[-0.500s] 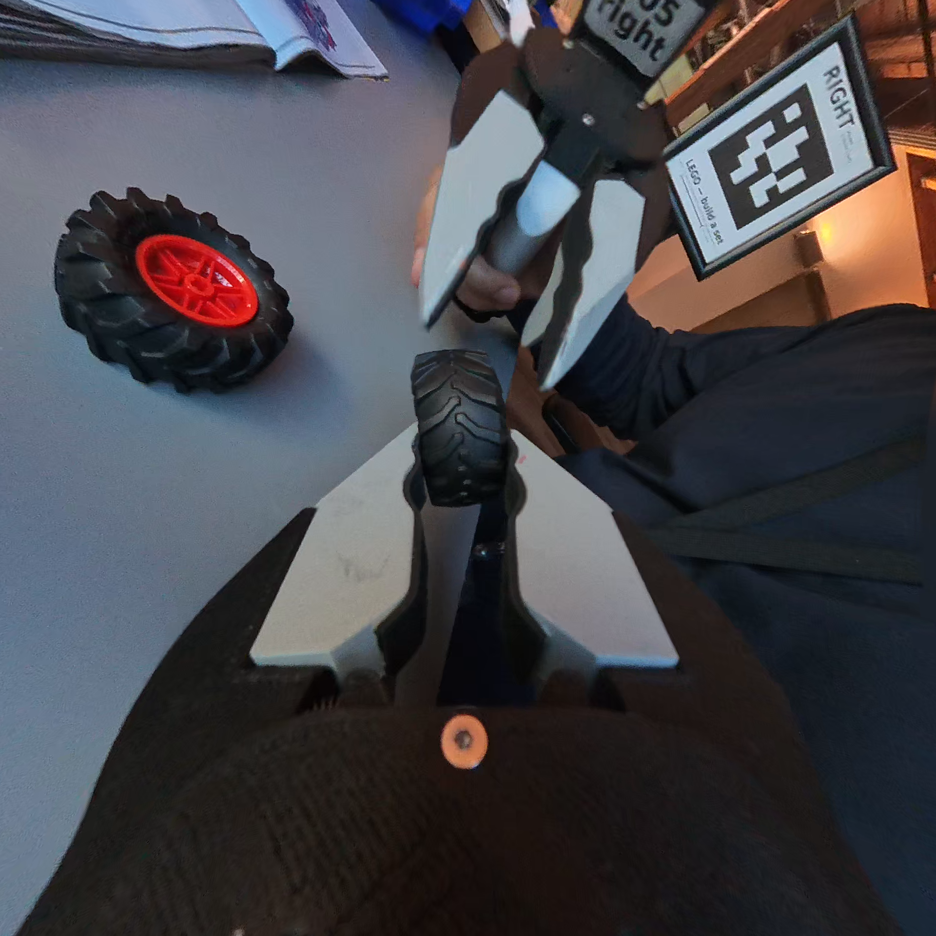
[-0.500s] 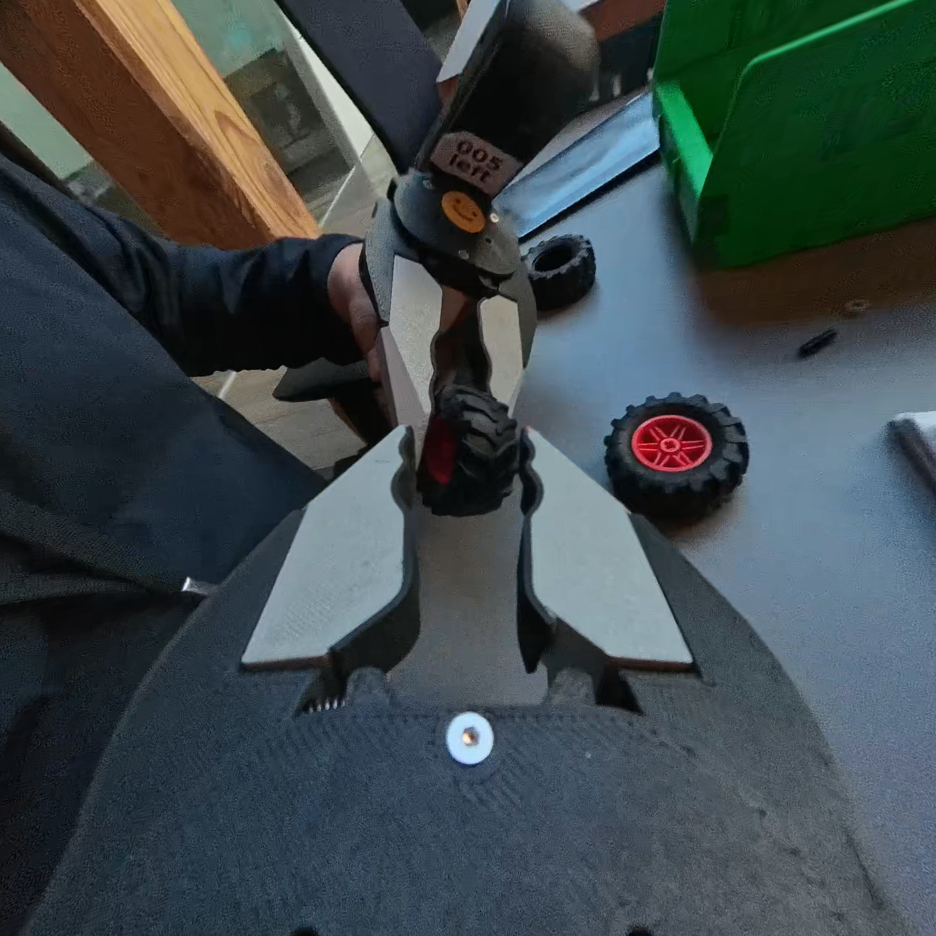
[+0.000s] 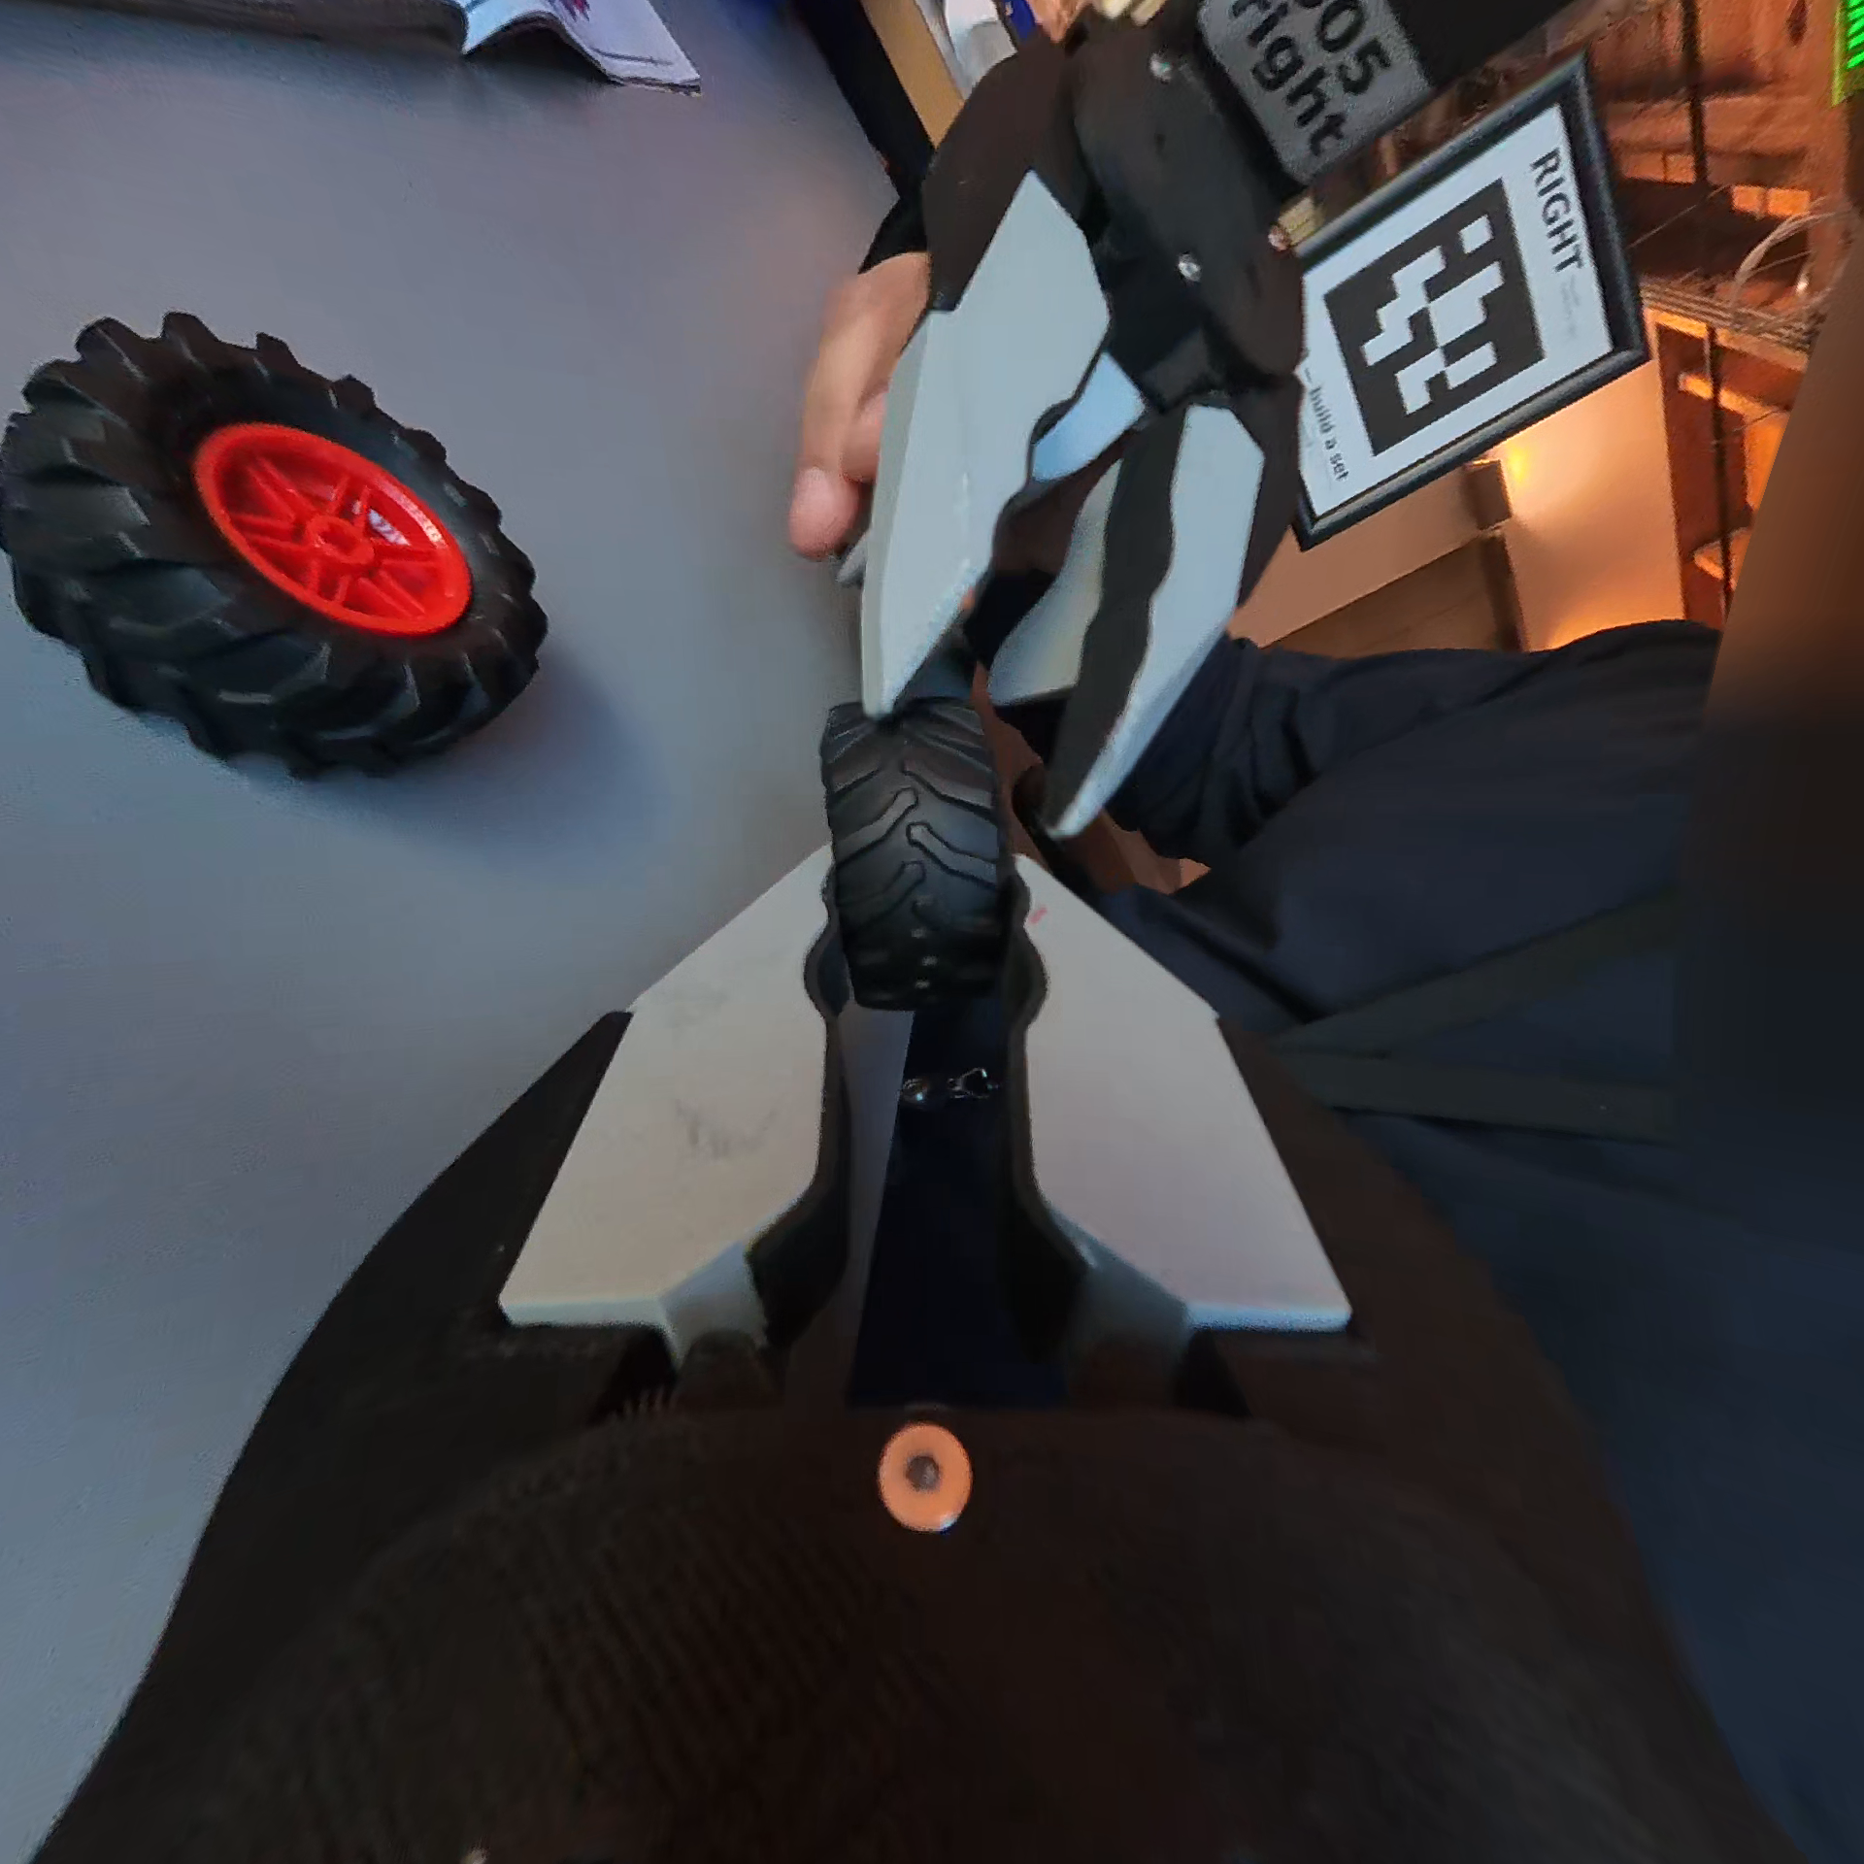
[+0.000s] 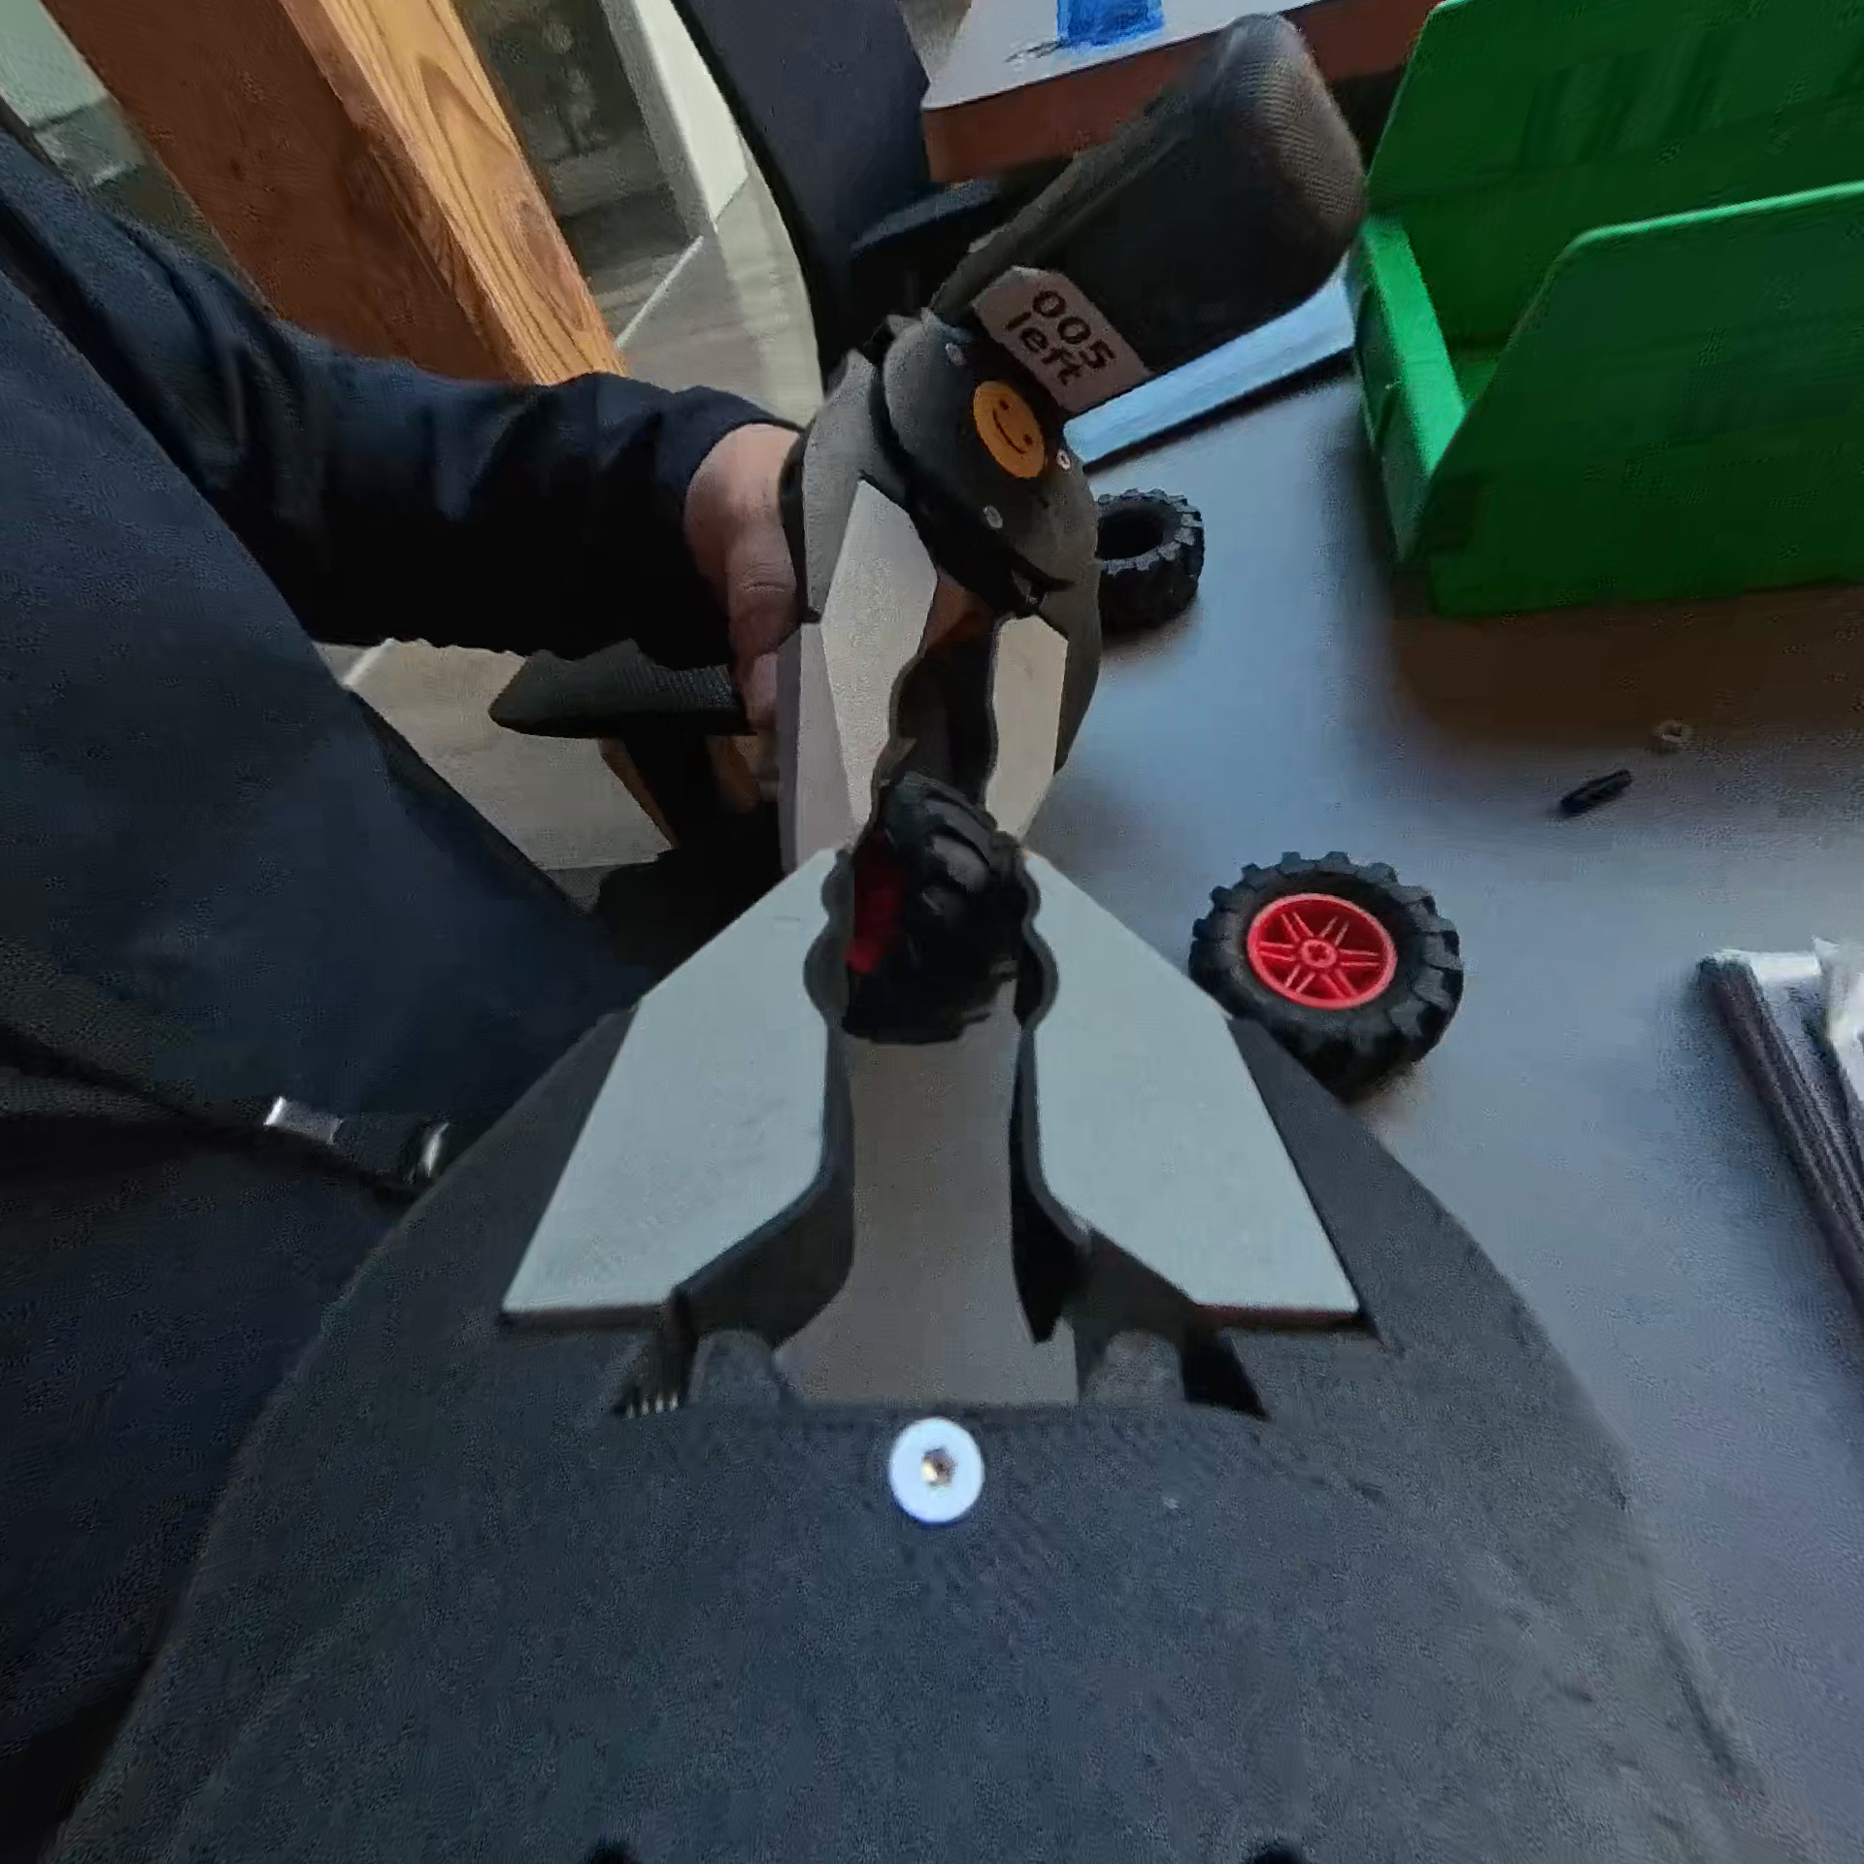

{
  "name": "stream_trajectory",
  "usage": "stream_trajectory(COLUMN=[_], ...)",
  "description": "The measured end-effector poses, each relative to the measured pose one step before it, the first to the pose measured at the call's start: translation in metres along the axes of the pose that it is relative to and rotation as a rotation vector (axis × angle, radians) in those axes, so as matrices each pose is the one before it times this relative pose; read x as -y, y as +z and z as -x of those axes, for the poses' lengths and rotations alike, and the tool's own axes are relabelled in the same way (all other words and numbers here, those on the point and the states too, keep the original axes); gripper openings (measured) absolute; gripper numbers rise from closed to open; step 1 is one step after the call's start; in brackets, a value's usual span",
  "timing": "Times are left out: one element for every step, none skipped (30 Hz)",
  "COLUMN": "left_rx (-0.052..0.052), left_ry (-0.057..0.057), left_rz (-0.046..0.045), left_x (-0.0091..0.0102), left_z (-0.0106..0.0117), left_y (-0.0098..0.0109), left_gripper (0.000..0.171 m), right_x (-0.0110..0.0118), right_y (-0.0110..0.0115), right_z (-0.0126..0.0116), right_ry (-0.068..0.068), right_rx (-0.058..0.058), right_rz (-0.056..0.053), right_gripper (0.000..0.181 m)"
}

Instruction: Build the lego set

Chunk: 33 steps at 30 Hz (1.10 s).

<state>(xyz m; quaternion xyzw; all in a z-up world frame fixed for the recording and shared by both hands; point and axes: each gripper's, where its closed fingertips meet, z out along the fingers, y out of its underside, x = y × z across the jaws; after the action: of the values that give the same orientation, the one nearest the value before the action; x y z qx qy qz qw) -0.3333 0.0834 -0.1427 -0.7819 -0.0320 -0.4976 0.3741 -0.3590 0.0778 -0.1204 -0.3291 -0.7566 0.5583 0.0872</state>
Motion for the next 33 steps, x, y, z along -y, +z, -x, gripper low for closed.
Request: stream_trajectory(left_rx=[-0.0082,-0.007,-0.0005,0.0,0.001,-0.013,-0.0008,0.0198,0.0224,0.0158,0.0028,0.0053,-0.0121,-0.0252,-0.0166,-0.0183,0.0028,0.0153,-0.0006,0.0051,0.0442,0.0355,0.0042,0.0439,0.0188,0.0268,0.0027,-0.016,-0.0139,-0.01,-0.0044,-0.0139,-0.0465], left_ry=[0.0009,0.0039,-0.0005,0.0009,0.002,0.0129,0.0221,0.0336,0.0395,0.0519,0.0316,0.0181,0.0166,-0.0042,-0.0052,0.006,0.0214,0.0211,0.0139,0.028,0.0353,0.0286,0.0367,0.05,0.0411,-0.0079,-0.047,-0.0726,-0.0671,-0.0411,-0.036,-0.0415,-0.0275], left_rz=[0.00131,0.00207,0.00867,0.01022,-0.00651,-0.01401,-0.00417,-0.00294,0.00934,0.0173,0.01365,0.0125,0.00131,-0.00451,-0.01312,-0.01148,-0.00409,-0.00232,-0.00608,0.00157,0.01765,0.01243,0.01882,0.06964,0.03066,0.05361,-0.01532,-0.03478,-0.02399,-0.03133,-0.0329,-0.01693,-0.00389], left_x=[-0.00034,-0.00006,-0.00103,-0.00146,0.00096,0.00172,0.00053,0.00011,-0.00133,-0.00224,-0.00137,-0.00143,-0.00033,0.00051,0.00181,0.00165,0.00051,0.00035,0.00065,-0.00024,-0.00133,-0.00046,-0.00135,-0.00822,-0.00216,-0.00715,0.0015,0.00394,0.00233,0.0038,0.00418,0.00206,0.00036], left_z=[-0.00118,-0.00156,-0.00012,0.00033,-0.00001,-0.003,-0.00214,0.00045,0.00086,-0.00055,-0.00266,-0.0009,-0.0018,-0.00249,-0.001,-0.00183,-0.00066,0.0009,-0.0008,-0.00096,0.00449,0.00452,-0.00034,0.00406,-0.00025,0.00448,0.00406,0.00344,0.00405,0.00273,0.0022,0.00093,-0.0046], left_y=[0.00029,0.00086,0.00131,0.00099,-0.00062,-0.00075,0.00032,0.00031,0.00044,0.00006,0.00016,0.00008,-0.00065,-0.0003,-0.00045,-0.00039,-0.00002,-0.00055,-0.00041,-0.00005,-0.00035,-0.00064,0.00051,0.00341,0.0044,0.00285,-0.00062,-0.00312,-0.00397,-0.00415,-0.00323,-0.00145,0.00017], left_gripper=[0.025,0.025,0.025,0.024,0.025,0.025,0.024,0.024,0.025,0.024,0.024,0.025,0.025,0.025,0.025,0.025,0.025,0.025,0.025,0.024,0.025,0.024,0.023,0.023,0.023,0.024,0.024,0.024,0.024,0.024,0.024,0.024,0.024], right_x=[-0.0027,-0.00473,-0.00165,0.00033,0.00188,0.00264,0.00164,0.00007,-0.00052,-0.00026,-0.00047,-0.00032,0.00059,0.00131,0.00194,0.00188,0.00172,0.00158,0.00116,0.00067,0.00156,0.0036,0.01185,-0.00077,-0.01312,-0.00944,0.00249,0.00928,0.00861,0.00396,-0.00005,-0.00396,-0.00652], right_y=[-0.00008,0.00208,0.00253,0.00155,-0.00064,-0.00101,-0.00063,-0.00016,0.00052,0.00038,0.00028,0.00073,0.00073,-0.00015,-0.00059,-0.00014,0.00048,-0.00008,-0.00016,-0.00003,-0.0005,-0.00211,-0.00356,0.00279,0.00505,0.00217,-0.00235,-0.00623,-0.00728,-0.00652,-0.00417,-0.0015,0.00062], right_z=[-0.00366,-0.00309,0.00221,0.00086,-0.00051,0.00096,0.00088,0.00023,0.00078,0.00303,0.00226,0.00086,0.00156,0.00086,0.00133,0.00208,0.00133,0.00115,0.00238,0.00049,-0.00164,0.00358,0.01464,0.00379,-0.01289,-0.01161,-0.00368,-0.00015,-0.0017,-0.00616,-0.00653,-0.00595,-0.00592], right_ry=[0.0091,0.0126,0.0177,0.02,0.0221,0.0374,0.0466,0.049,0.0484,0.0358,0.0191,0.0263,0.0301,0.0295,0.031,0.0296,0.0227,0.0111,0.0137,0.0138,0.006,0.0235,0.0688,0.0425,-0.0421,-0.0913,-0.0847,-0.049,-0.0503,-0.0519,-0.0458,-0.0408,-0.0342], right_rx=[-0.0171,-0.0138,0.0179,0.012,0.0098,0.0259,0.0322,0.0351,0.0363,0.0394,0.0285,0.021,0.0263,0.0235,0.0266,0.0326,0.023,0.0065,0.0188,0.0111,-0.0034,0.0269,0.128,0.0576,-0.0819,-0.1191,-0.0758,-0.0477,-0.0544,-0.0801,-0.0795,-0.0692,-0.0612], right_rz=[0.0015,0.0203,0.0048,-0.012,-0.0262,-0.032,-0.0285,-0.0244,-0.0186,-0.0072,0.0005,-0.0016,-0.008,-0.0083,-0.0157,-0.0182,-0.0162,-0.0167,-0.0136,-0.0089,-0.0101,-0.0211,-0.0797,-0.0083,0.0832,0.0835,0.0087,-0.0292,-0.02,0.0042,0.0151,0.0276,0.0342], right_gripper=[0.027,0.03,0.024,0.024,0.023,0.022,0.022,0.021,0.021,0.02,0.019,0.019,0.019,0.019,0.019,0.019,0.018,0.018,0.017,0.017,0.012,0.011,0.0,0.0,0.0,0.0,0.0,0.0,0.0,0.01,0.017,0.023,0.038])
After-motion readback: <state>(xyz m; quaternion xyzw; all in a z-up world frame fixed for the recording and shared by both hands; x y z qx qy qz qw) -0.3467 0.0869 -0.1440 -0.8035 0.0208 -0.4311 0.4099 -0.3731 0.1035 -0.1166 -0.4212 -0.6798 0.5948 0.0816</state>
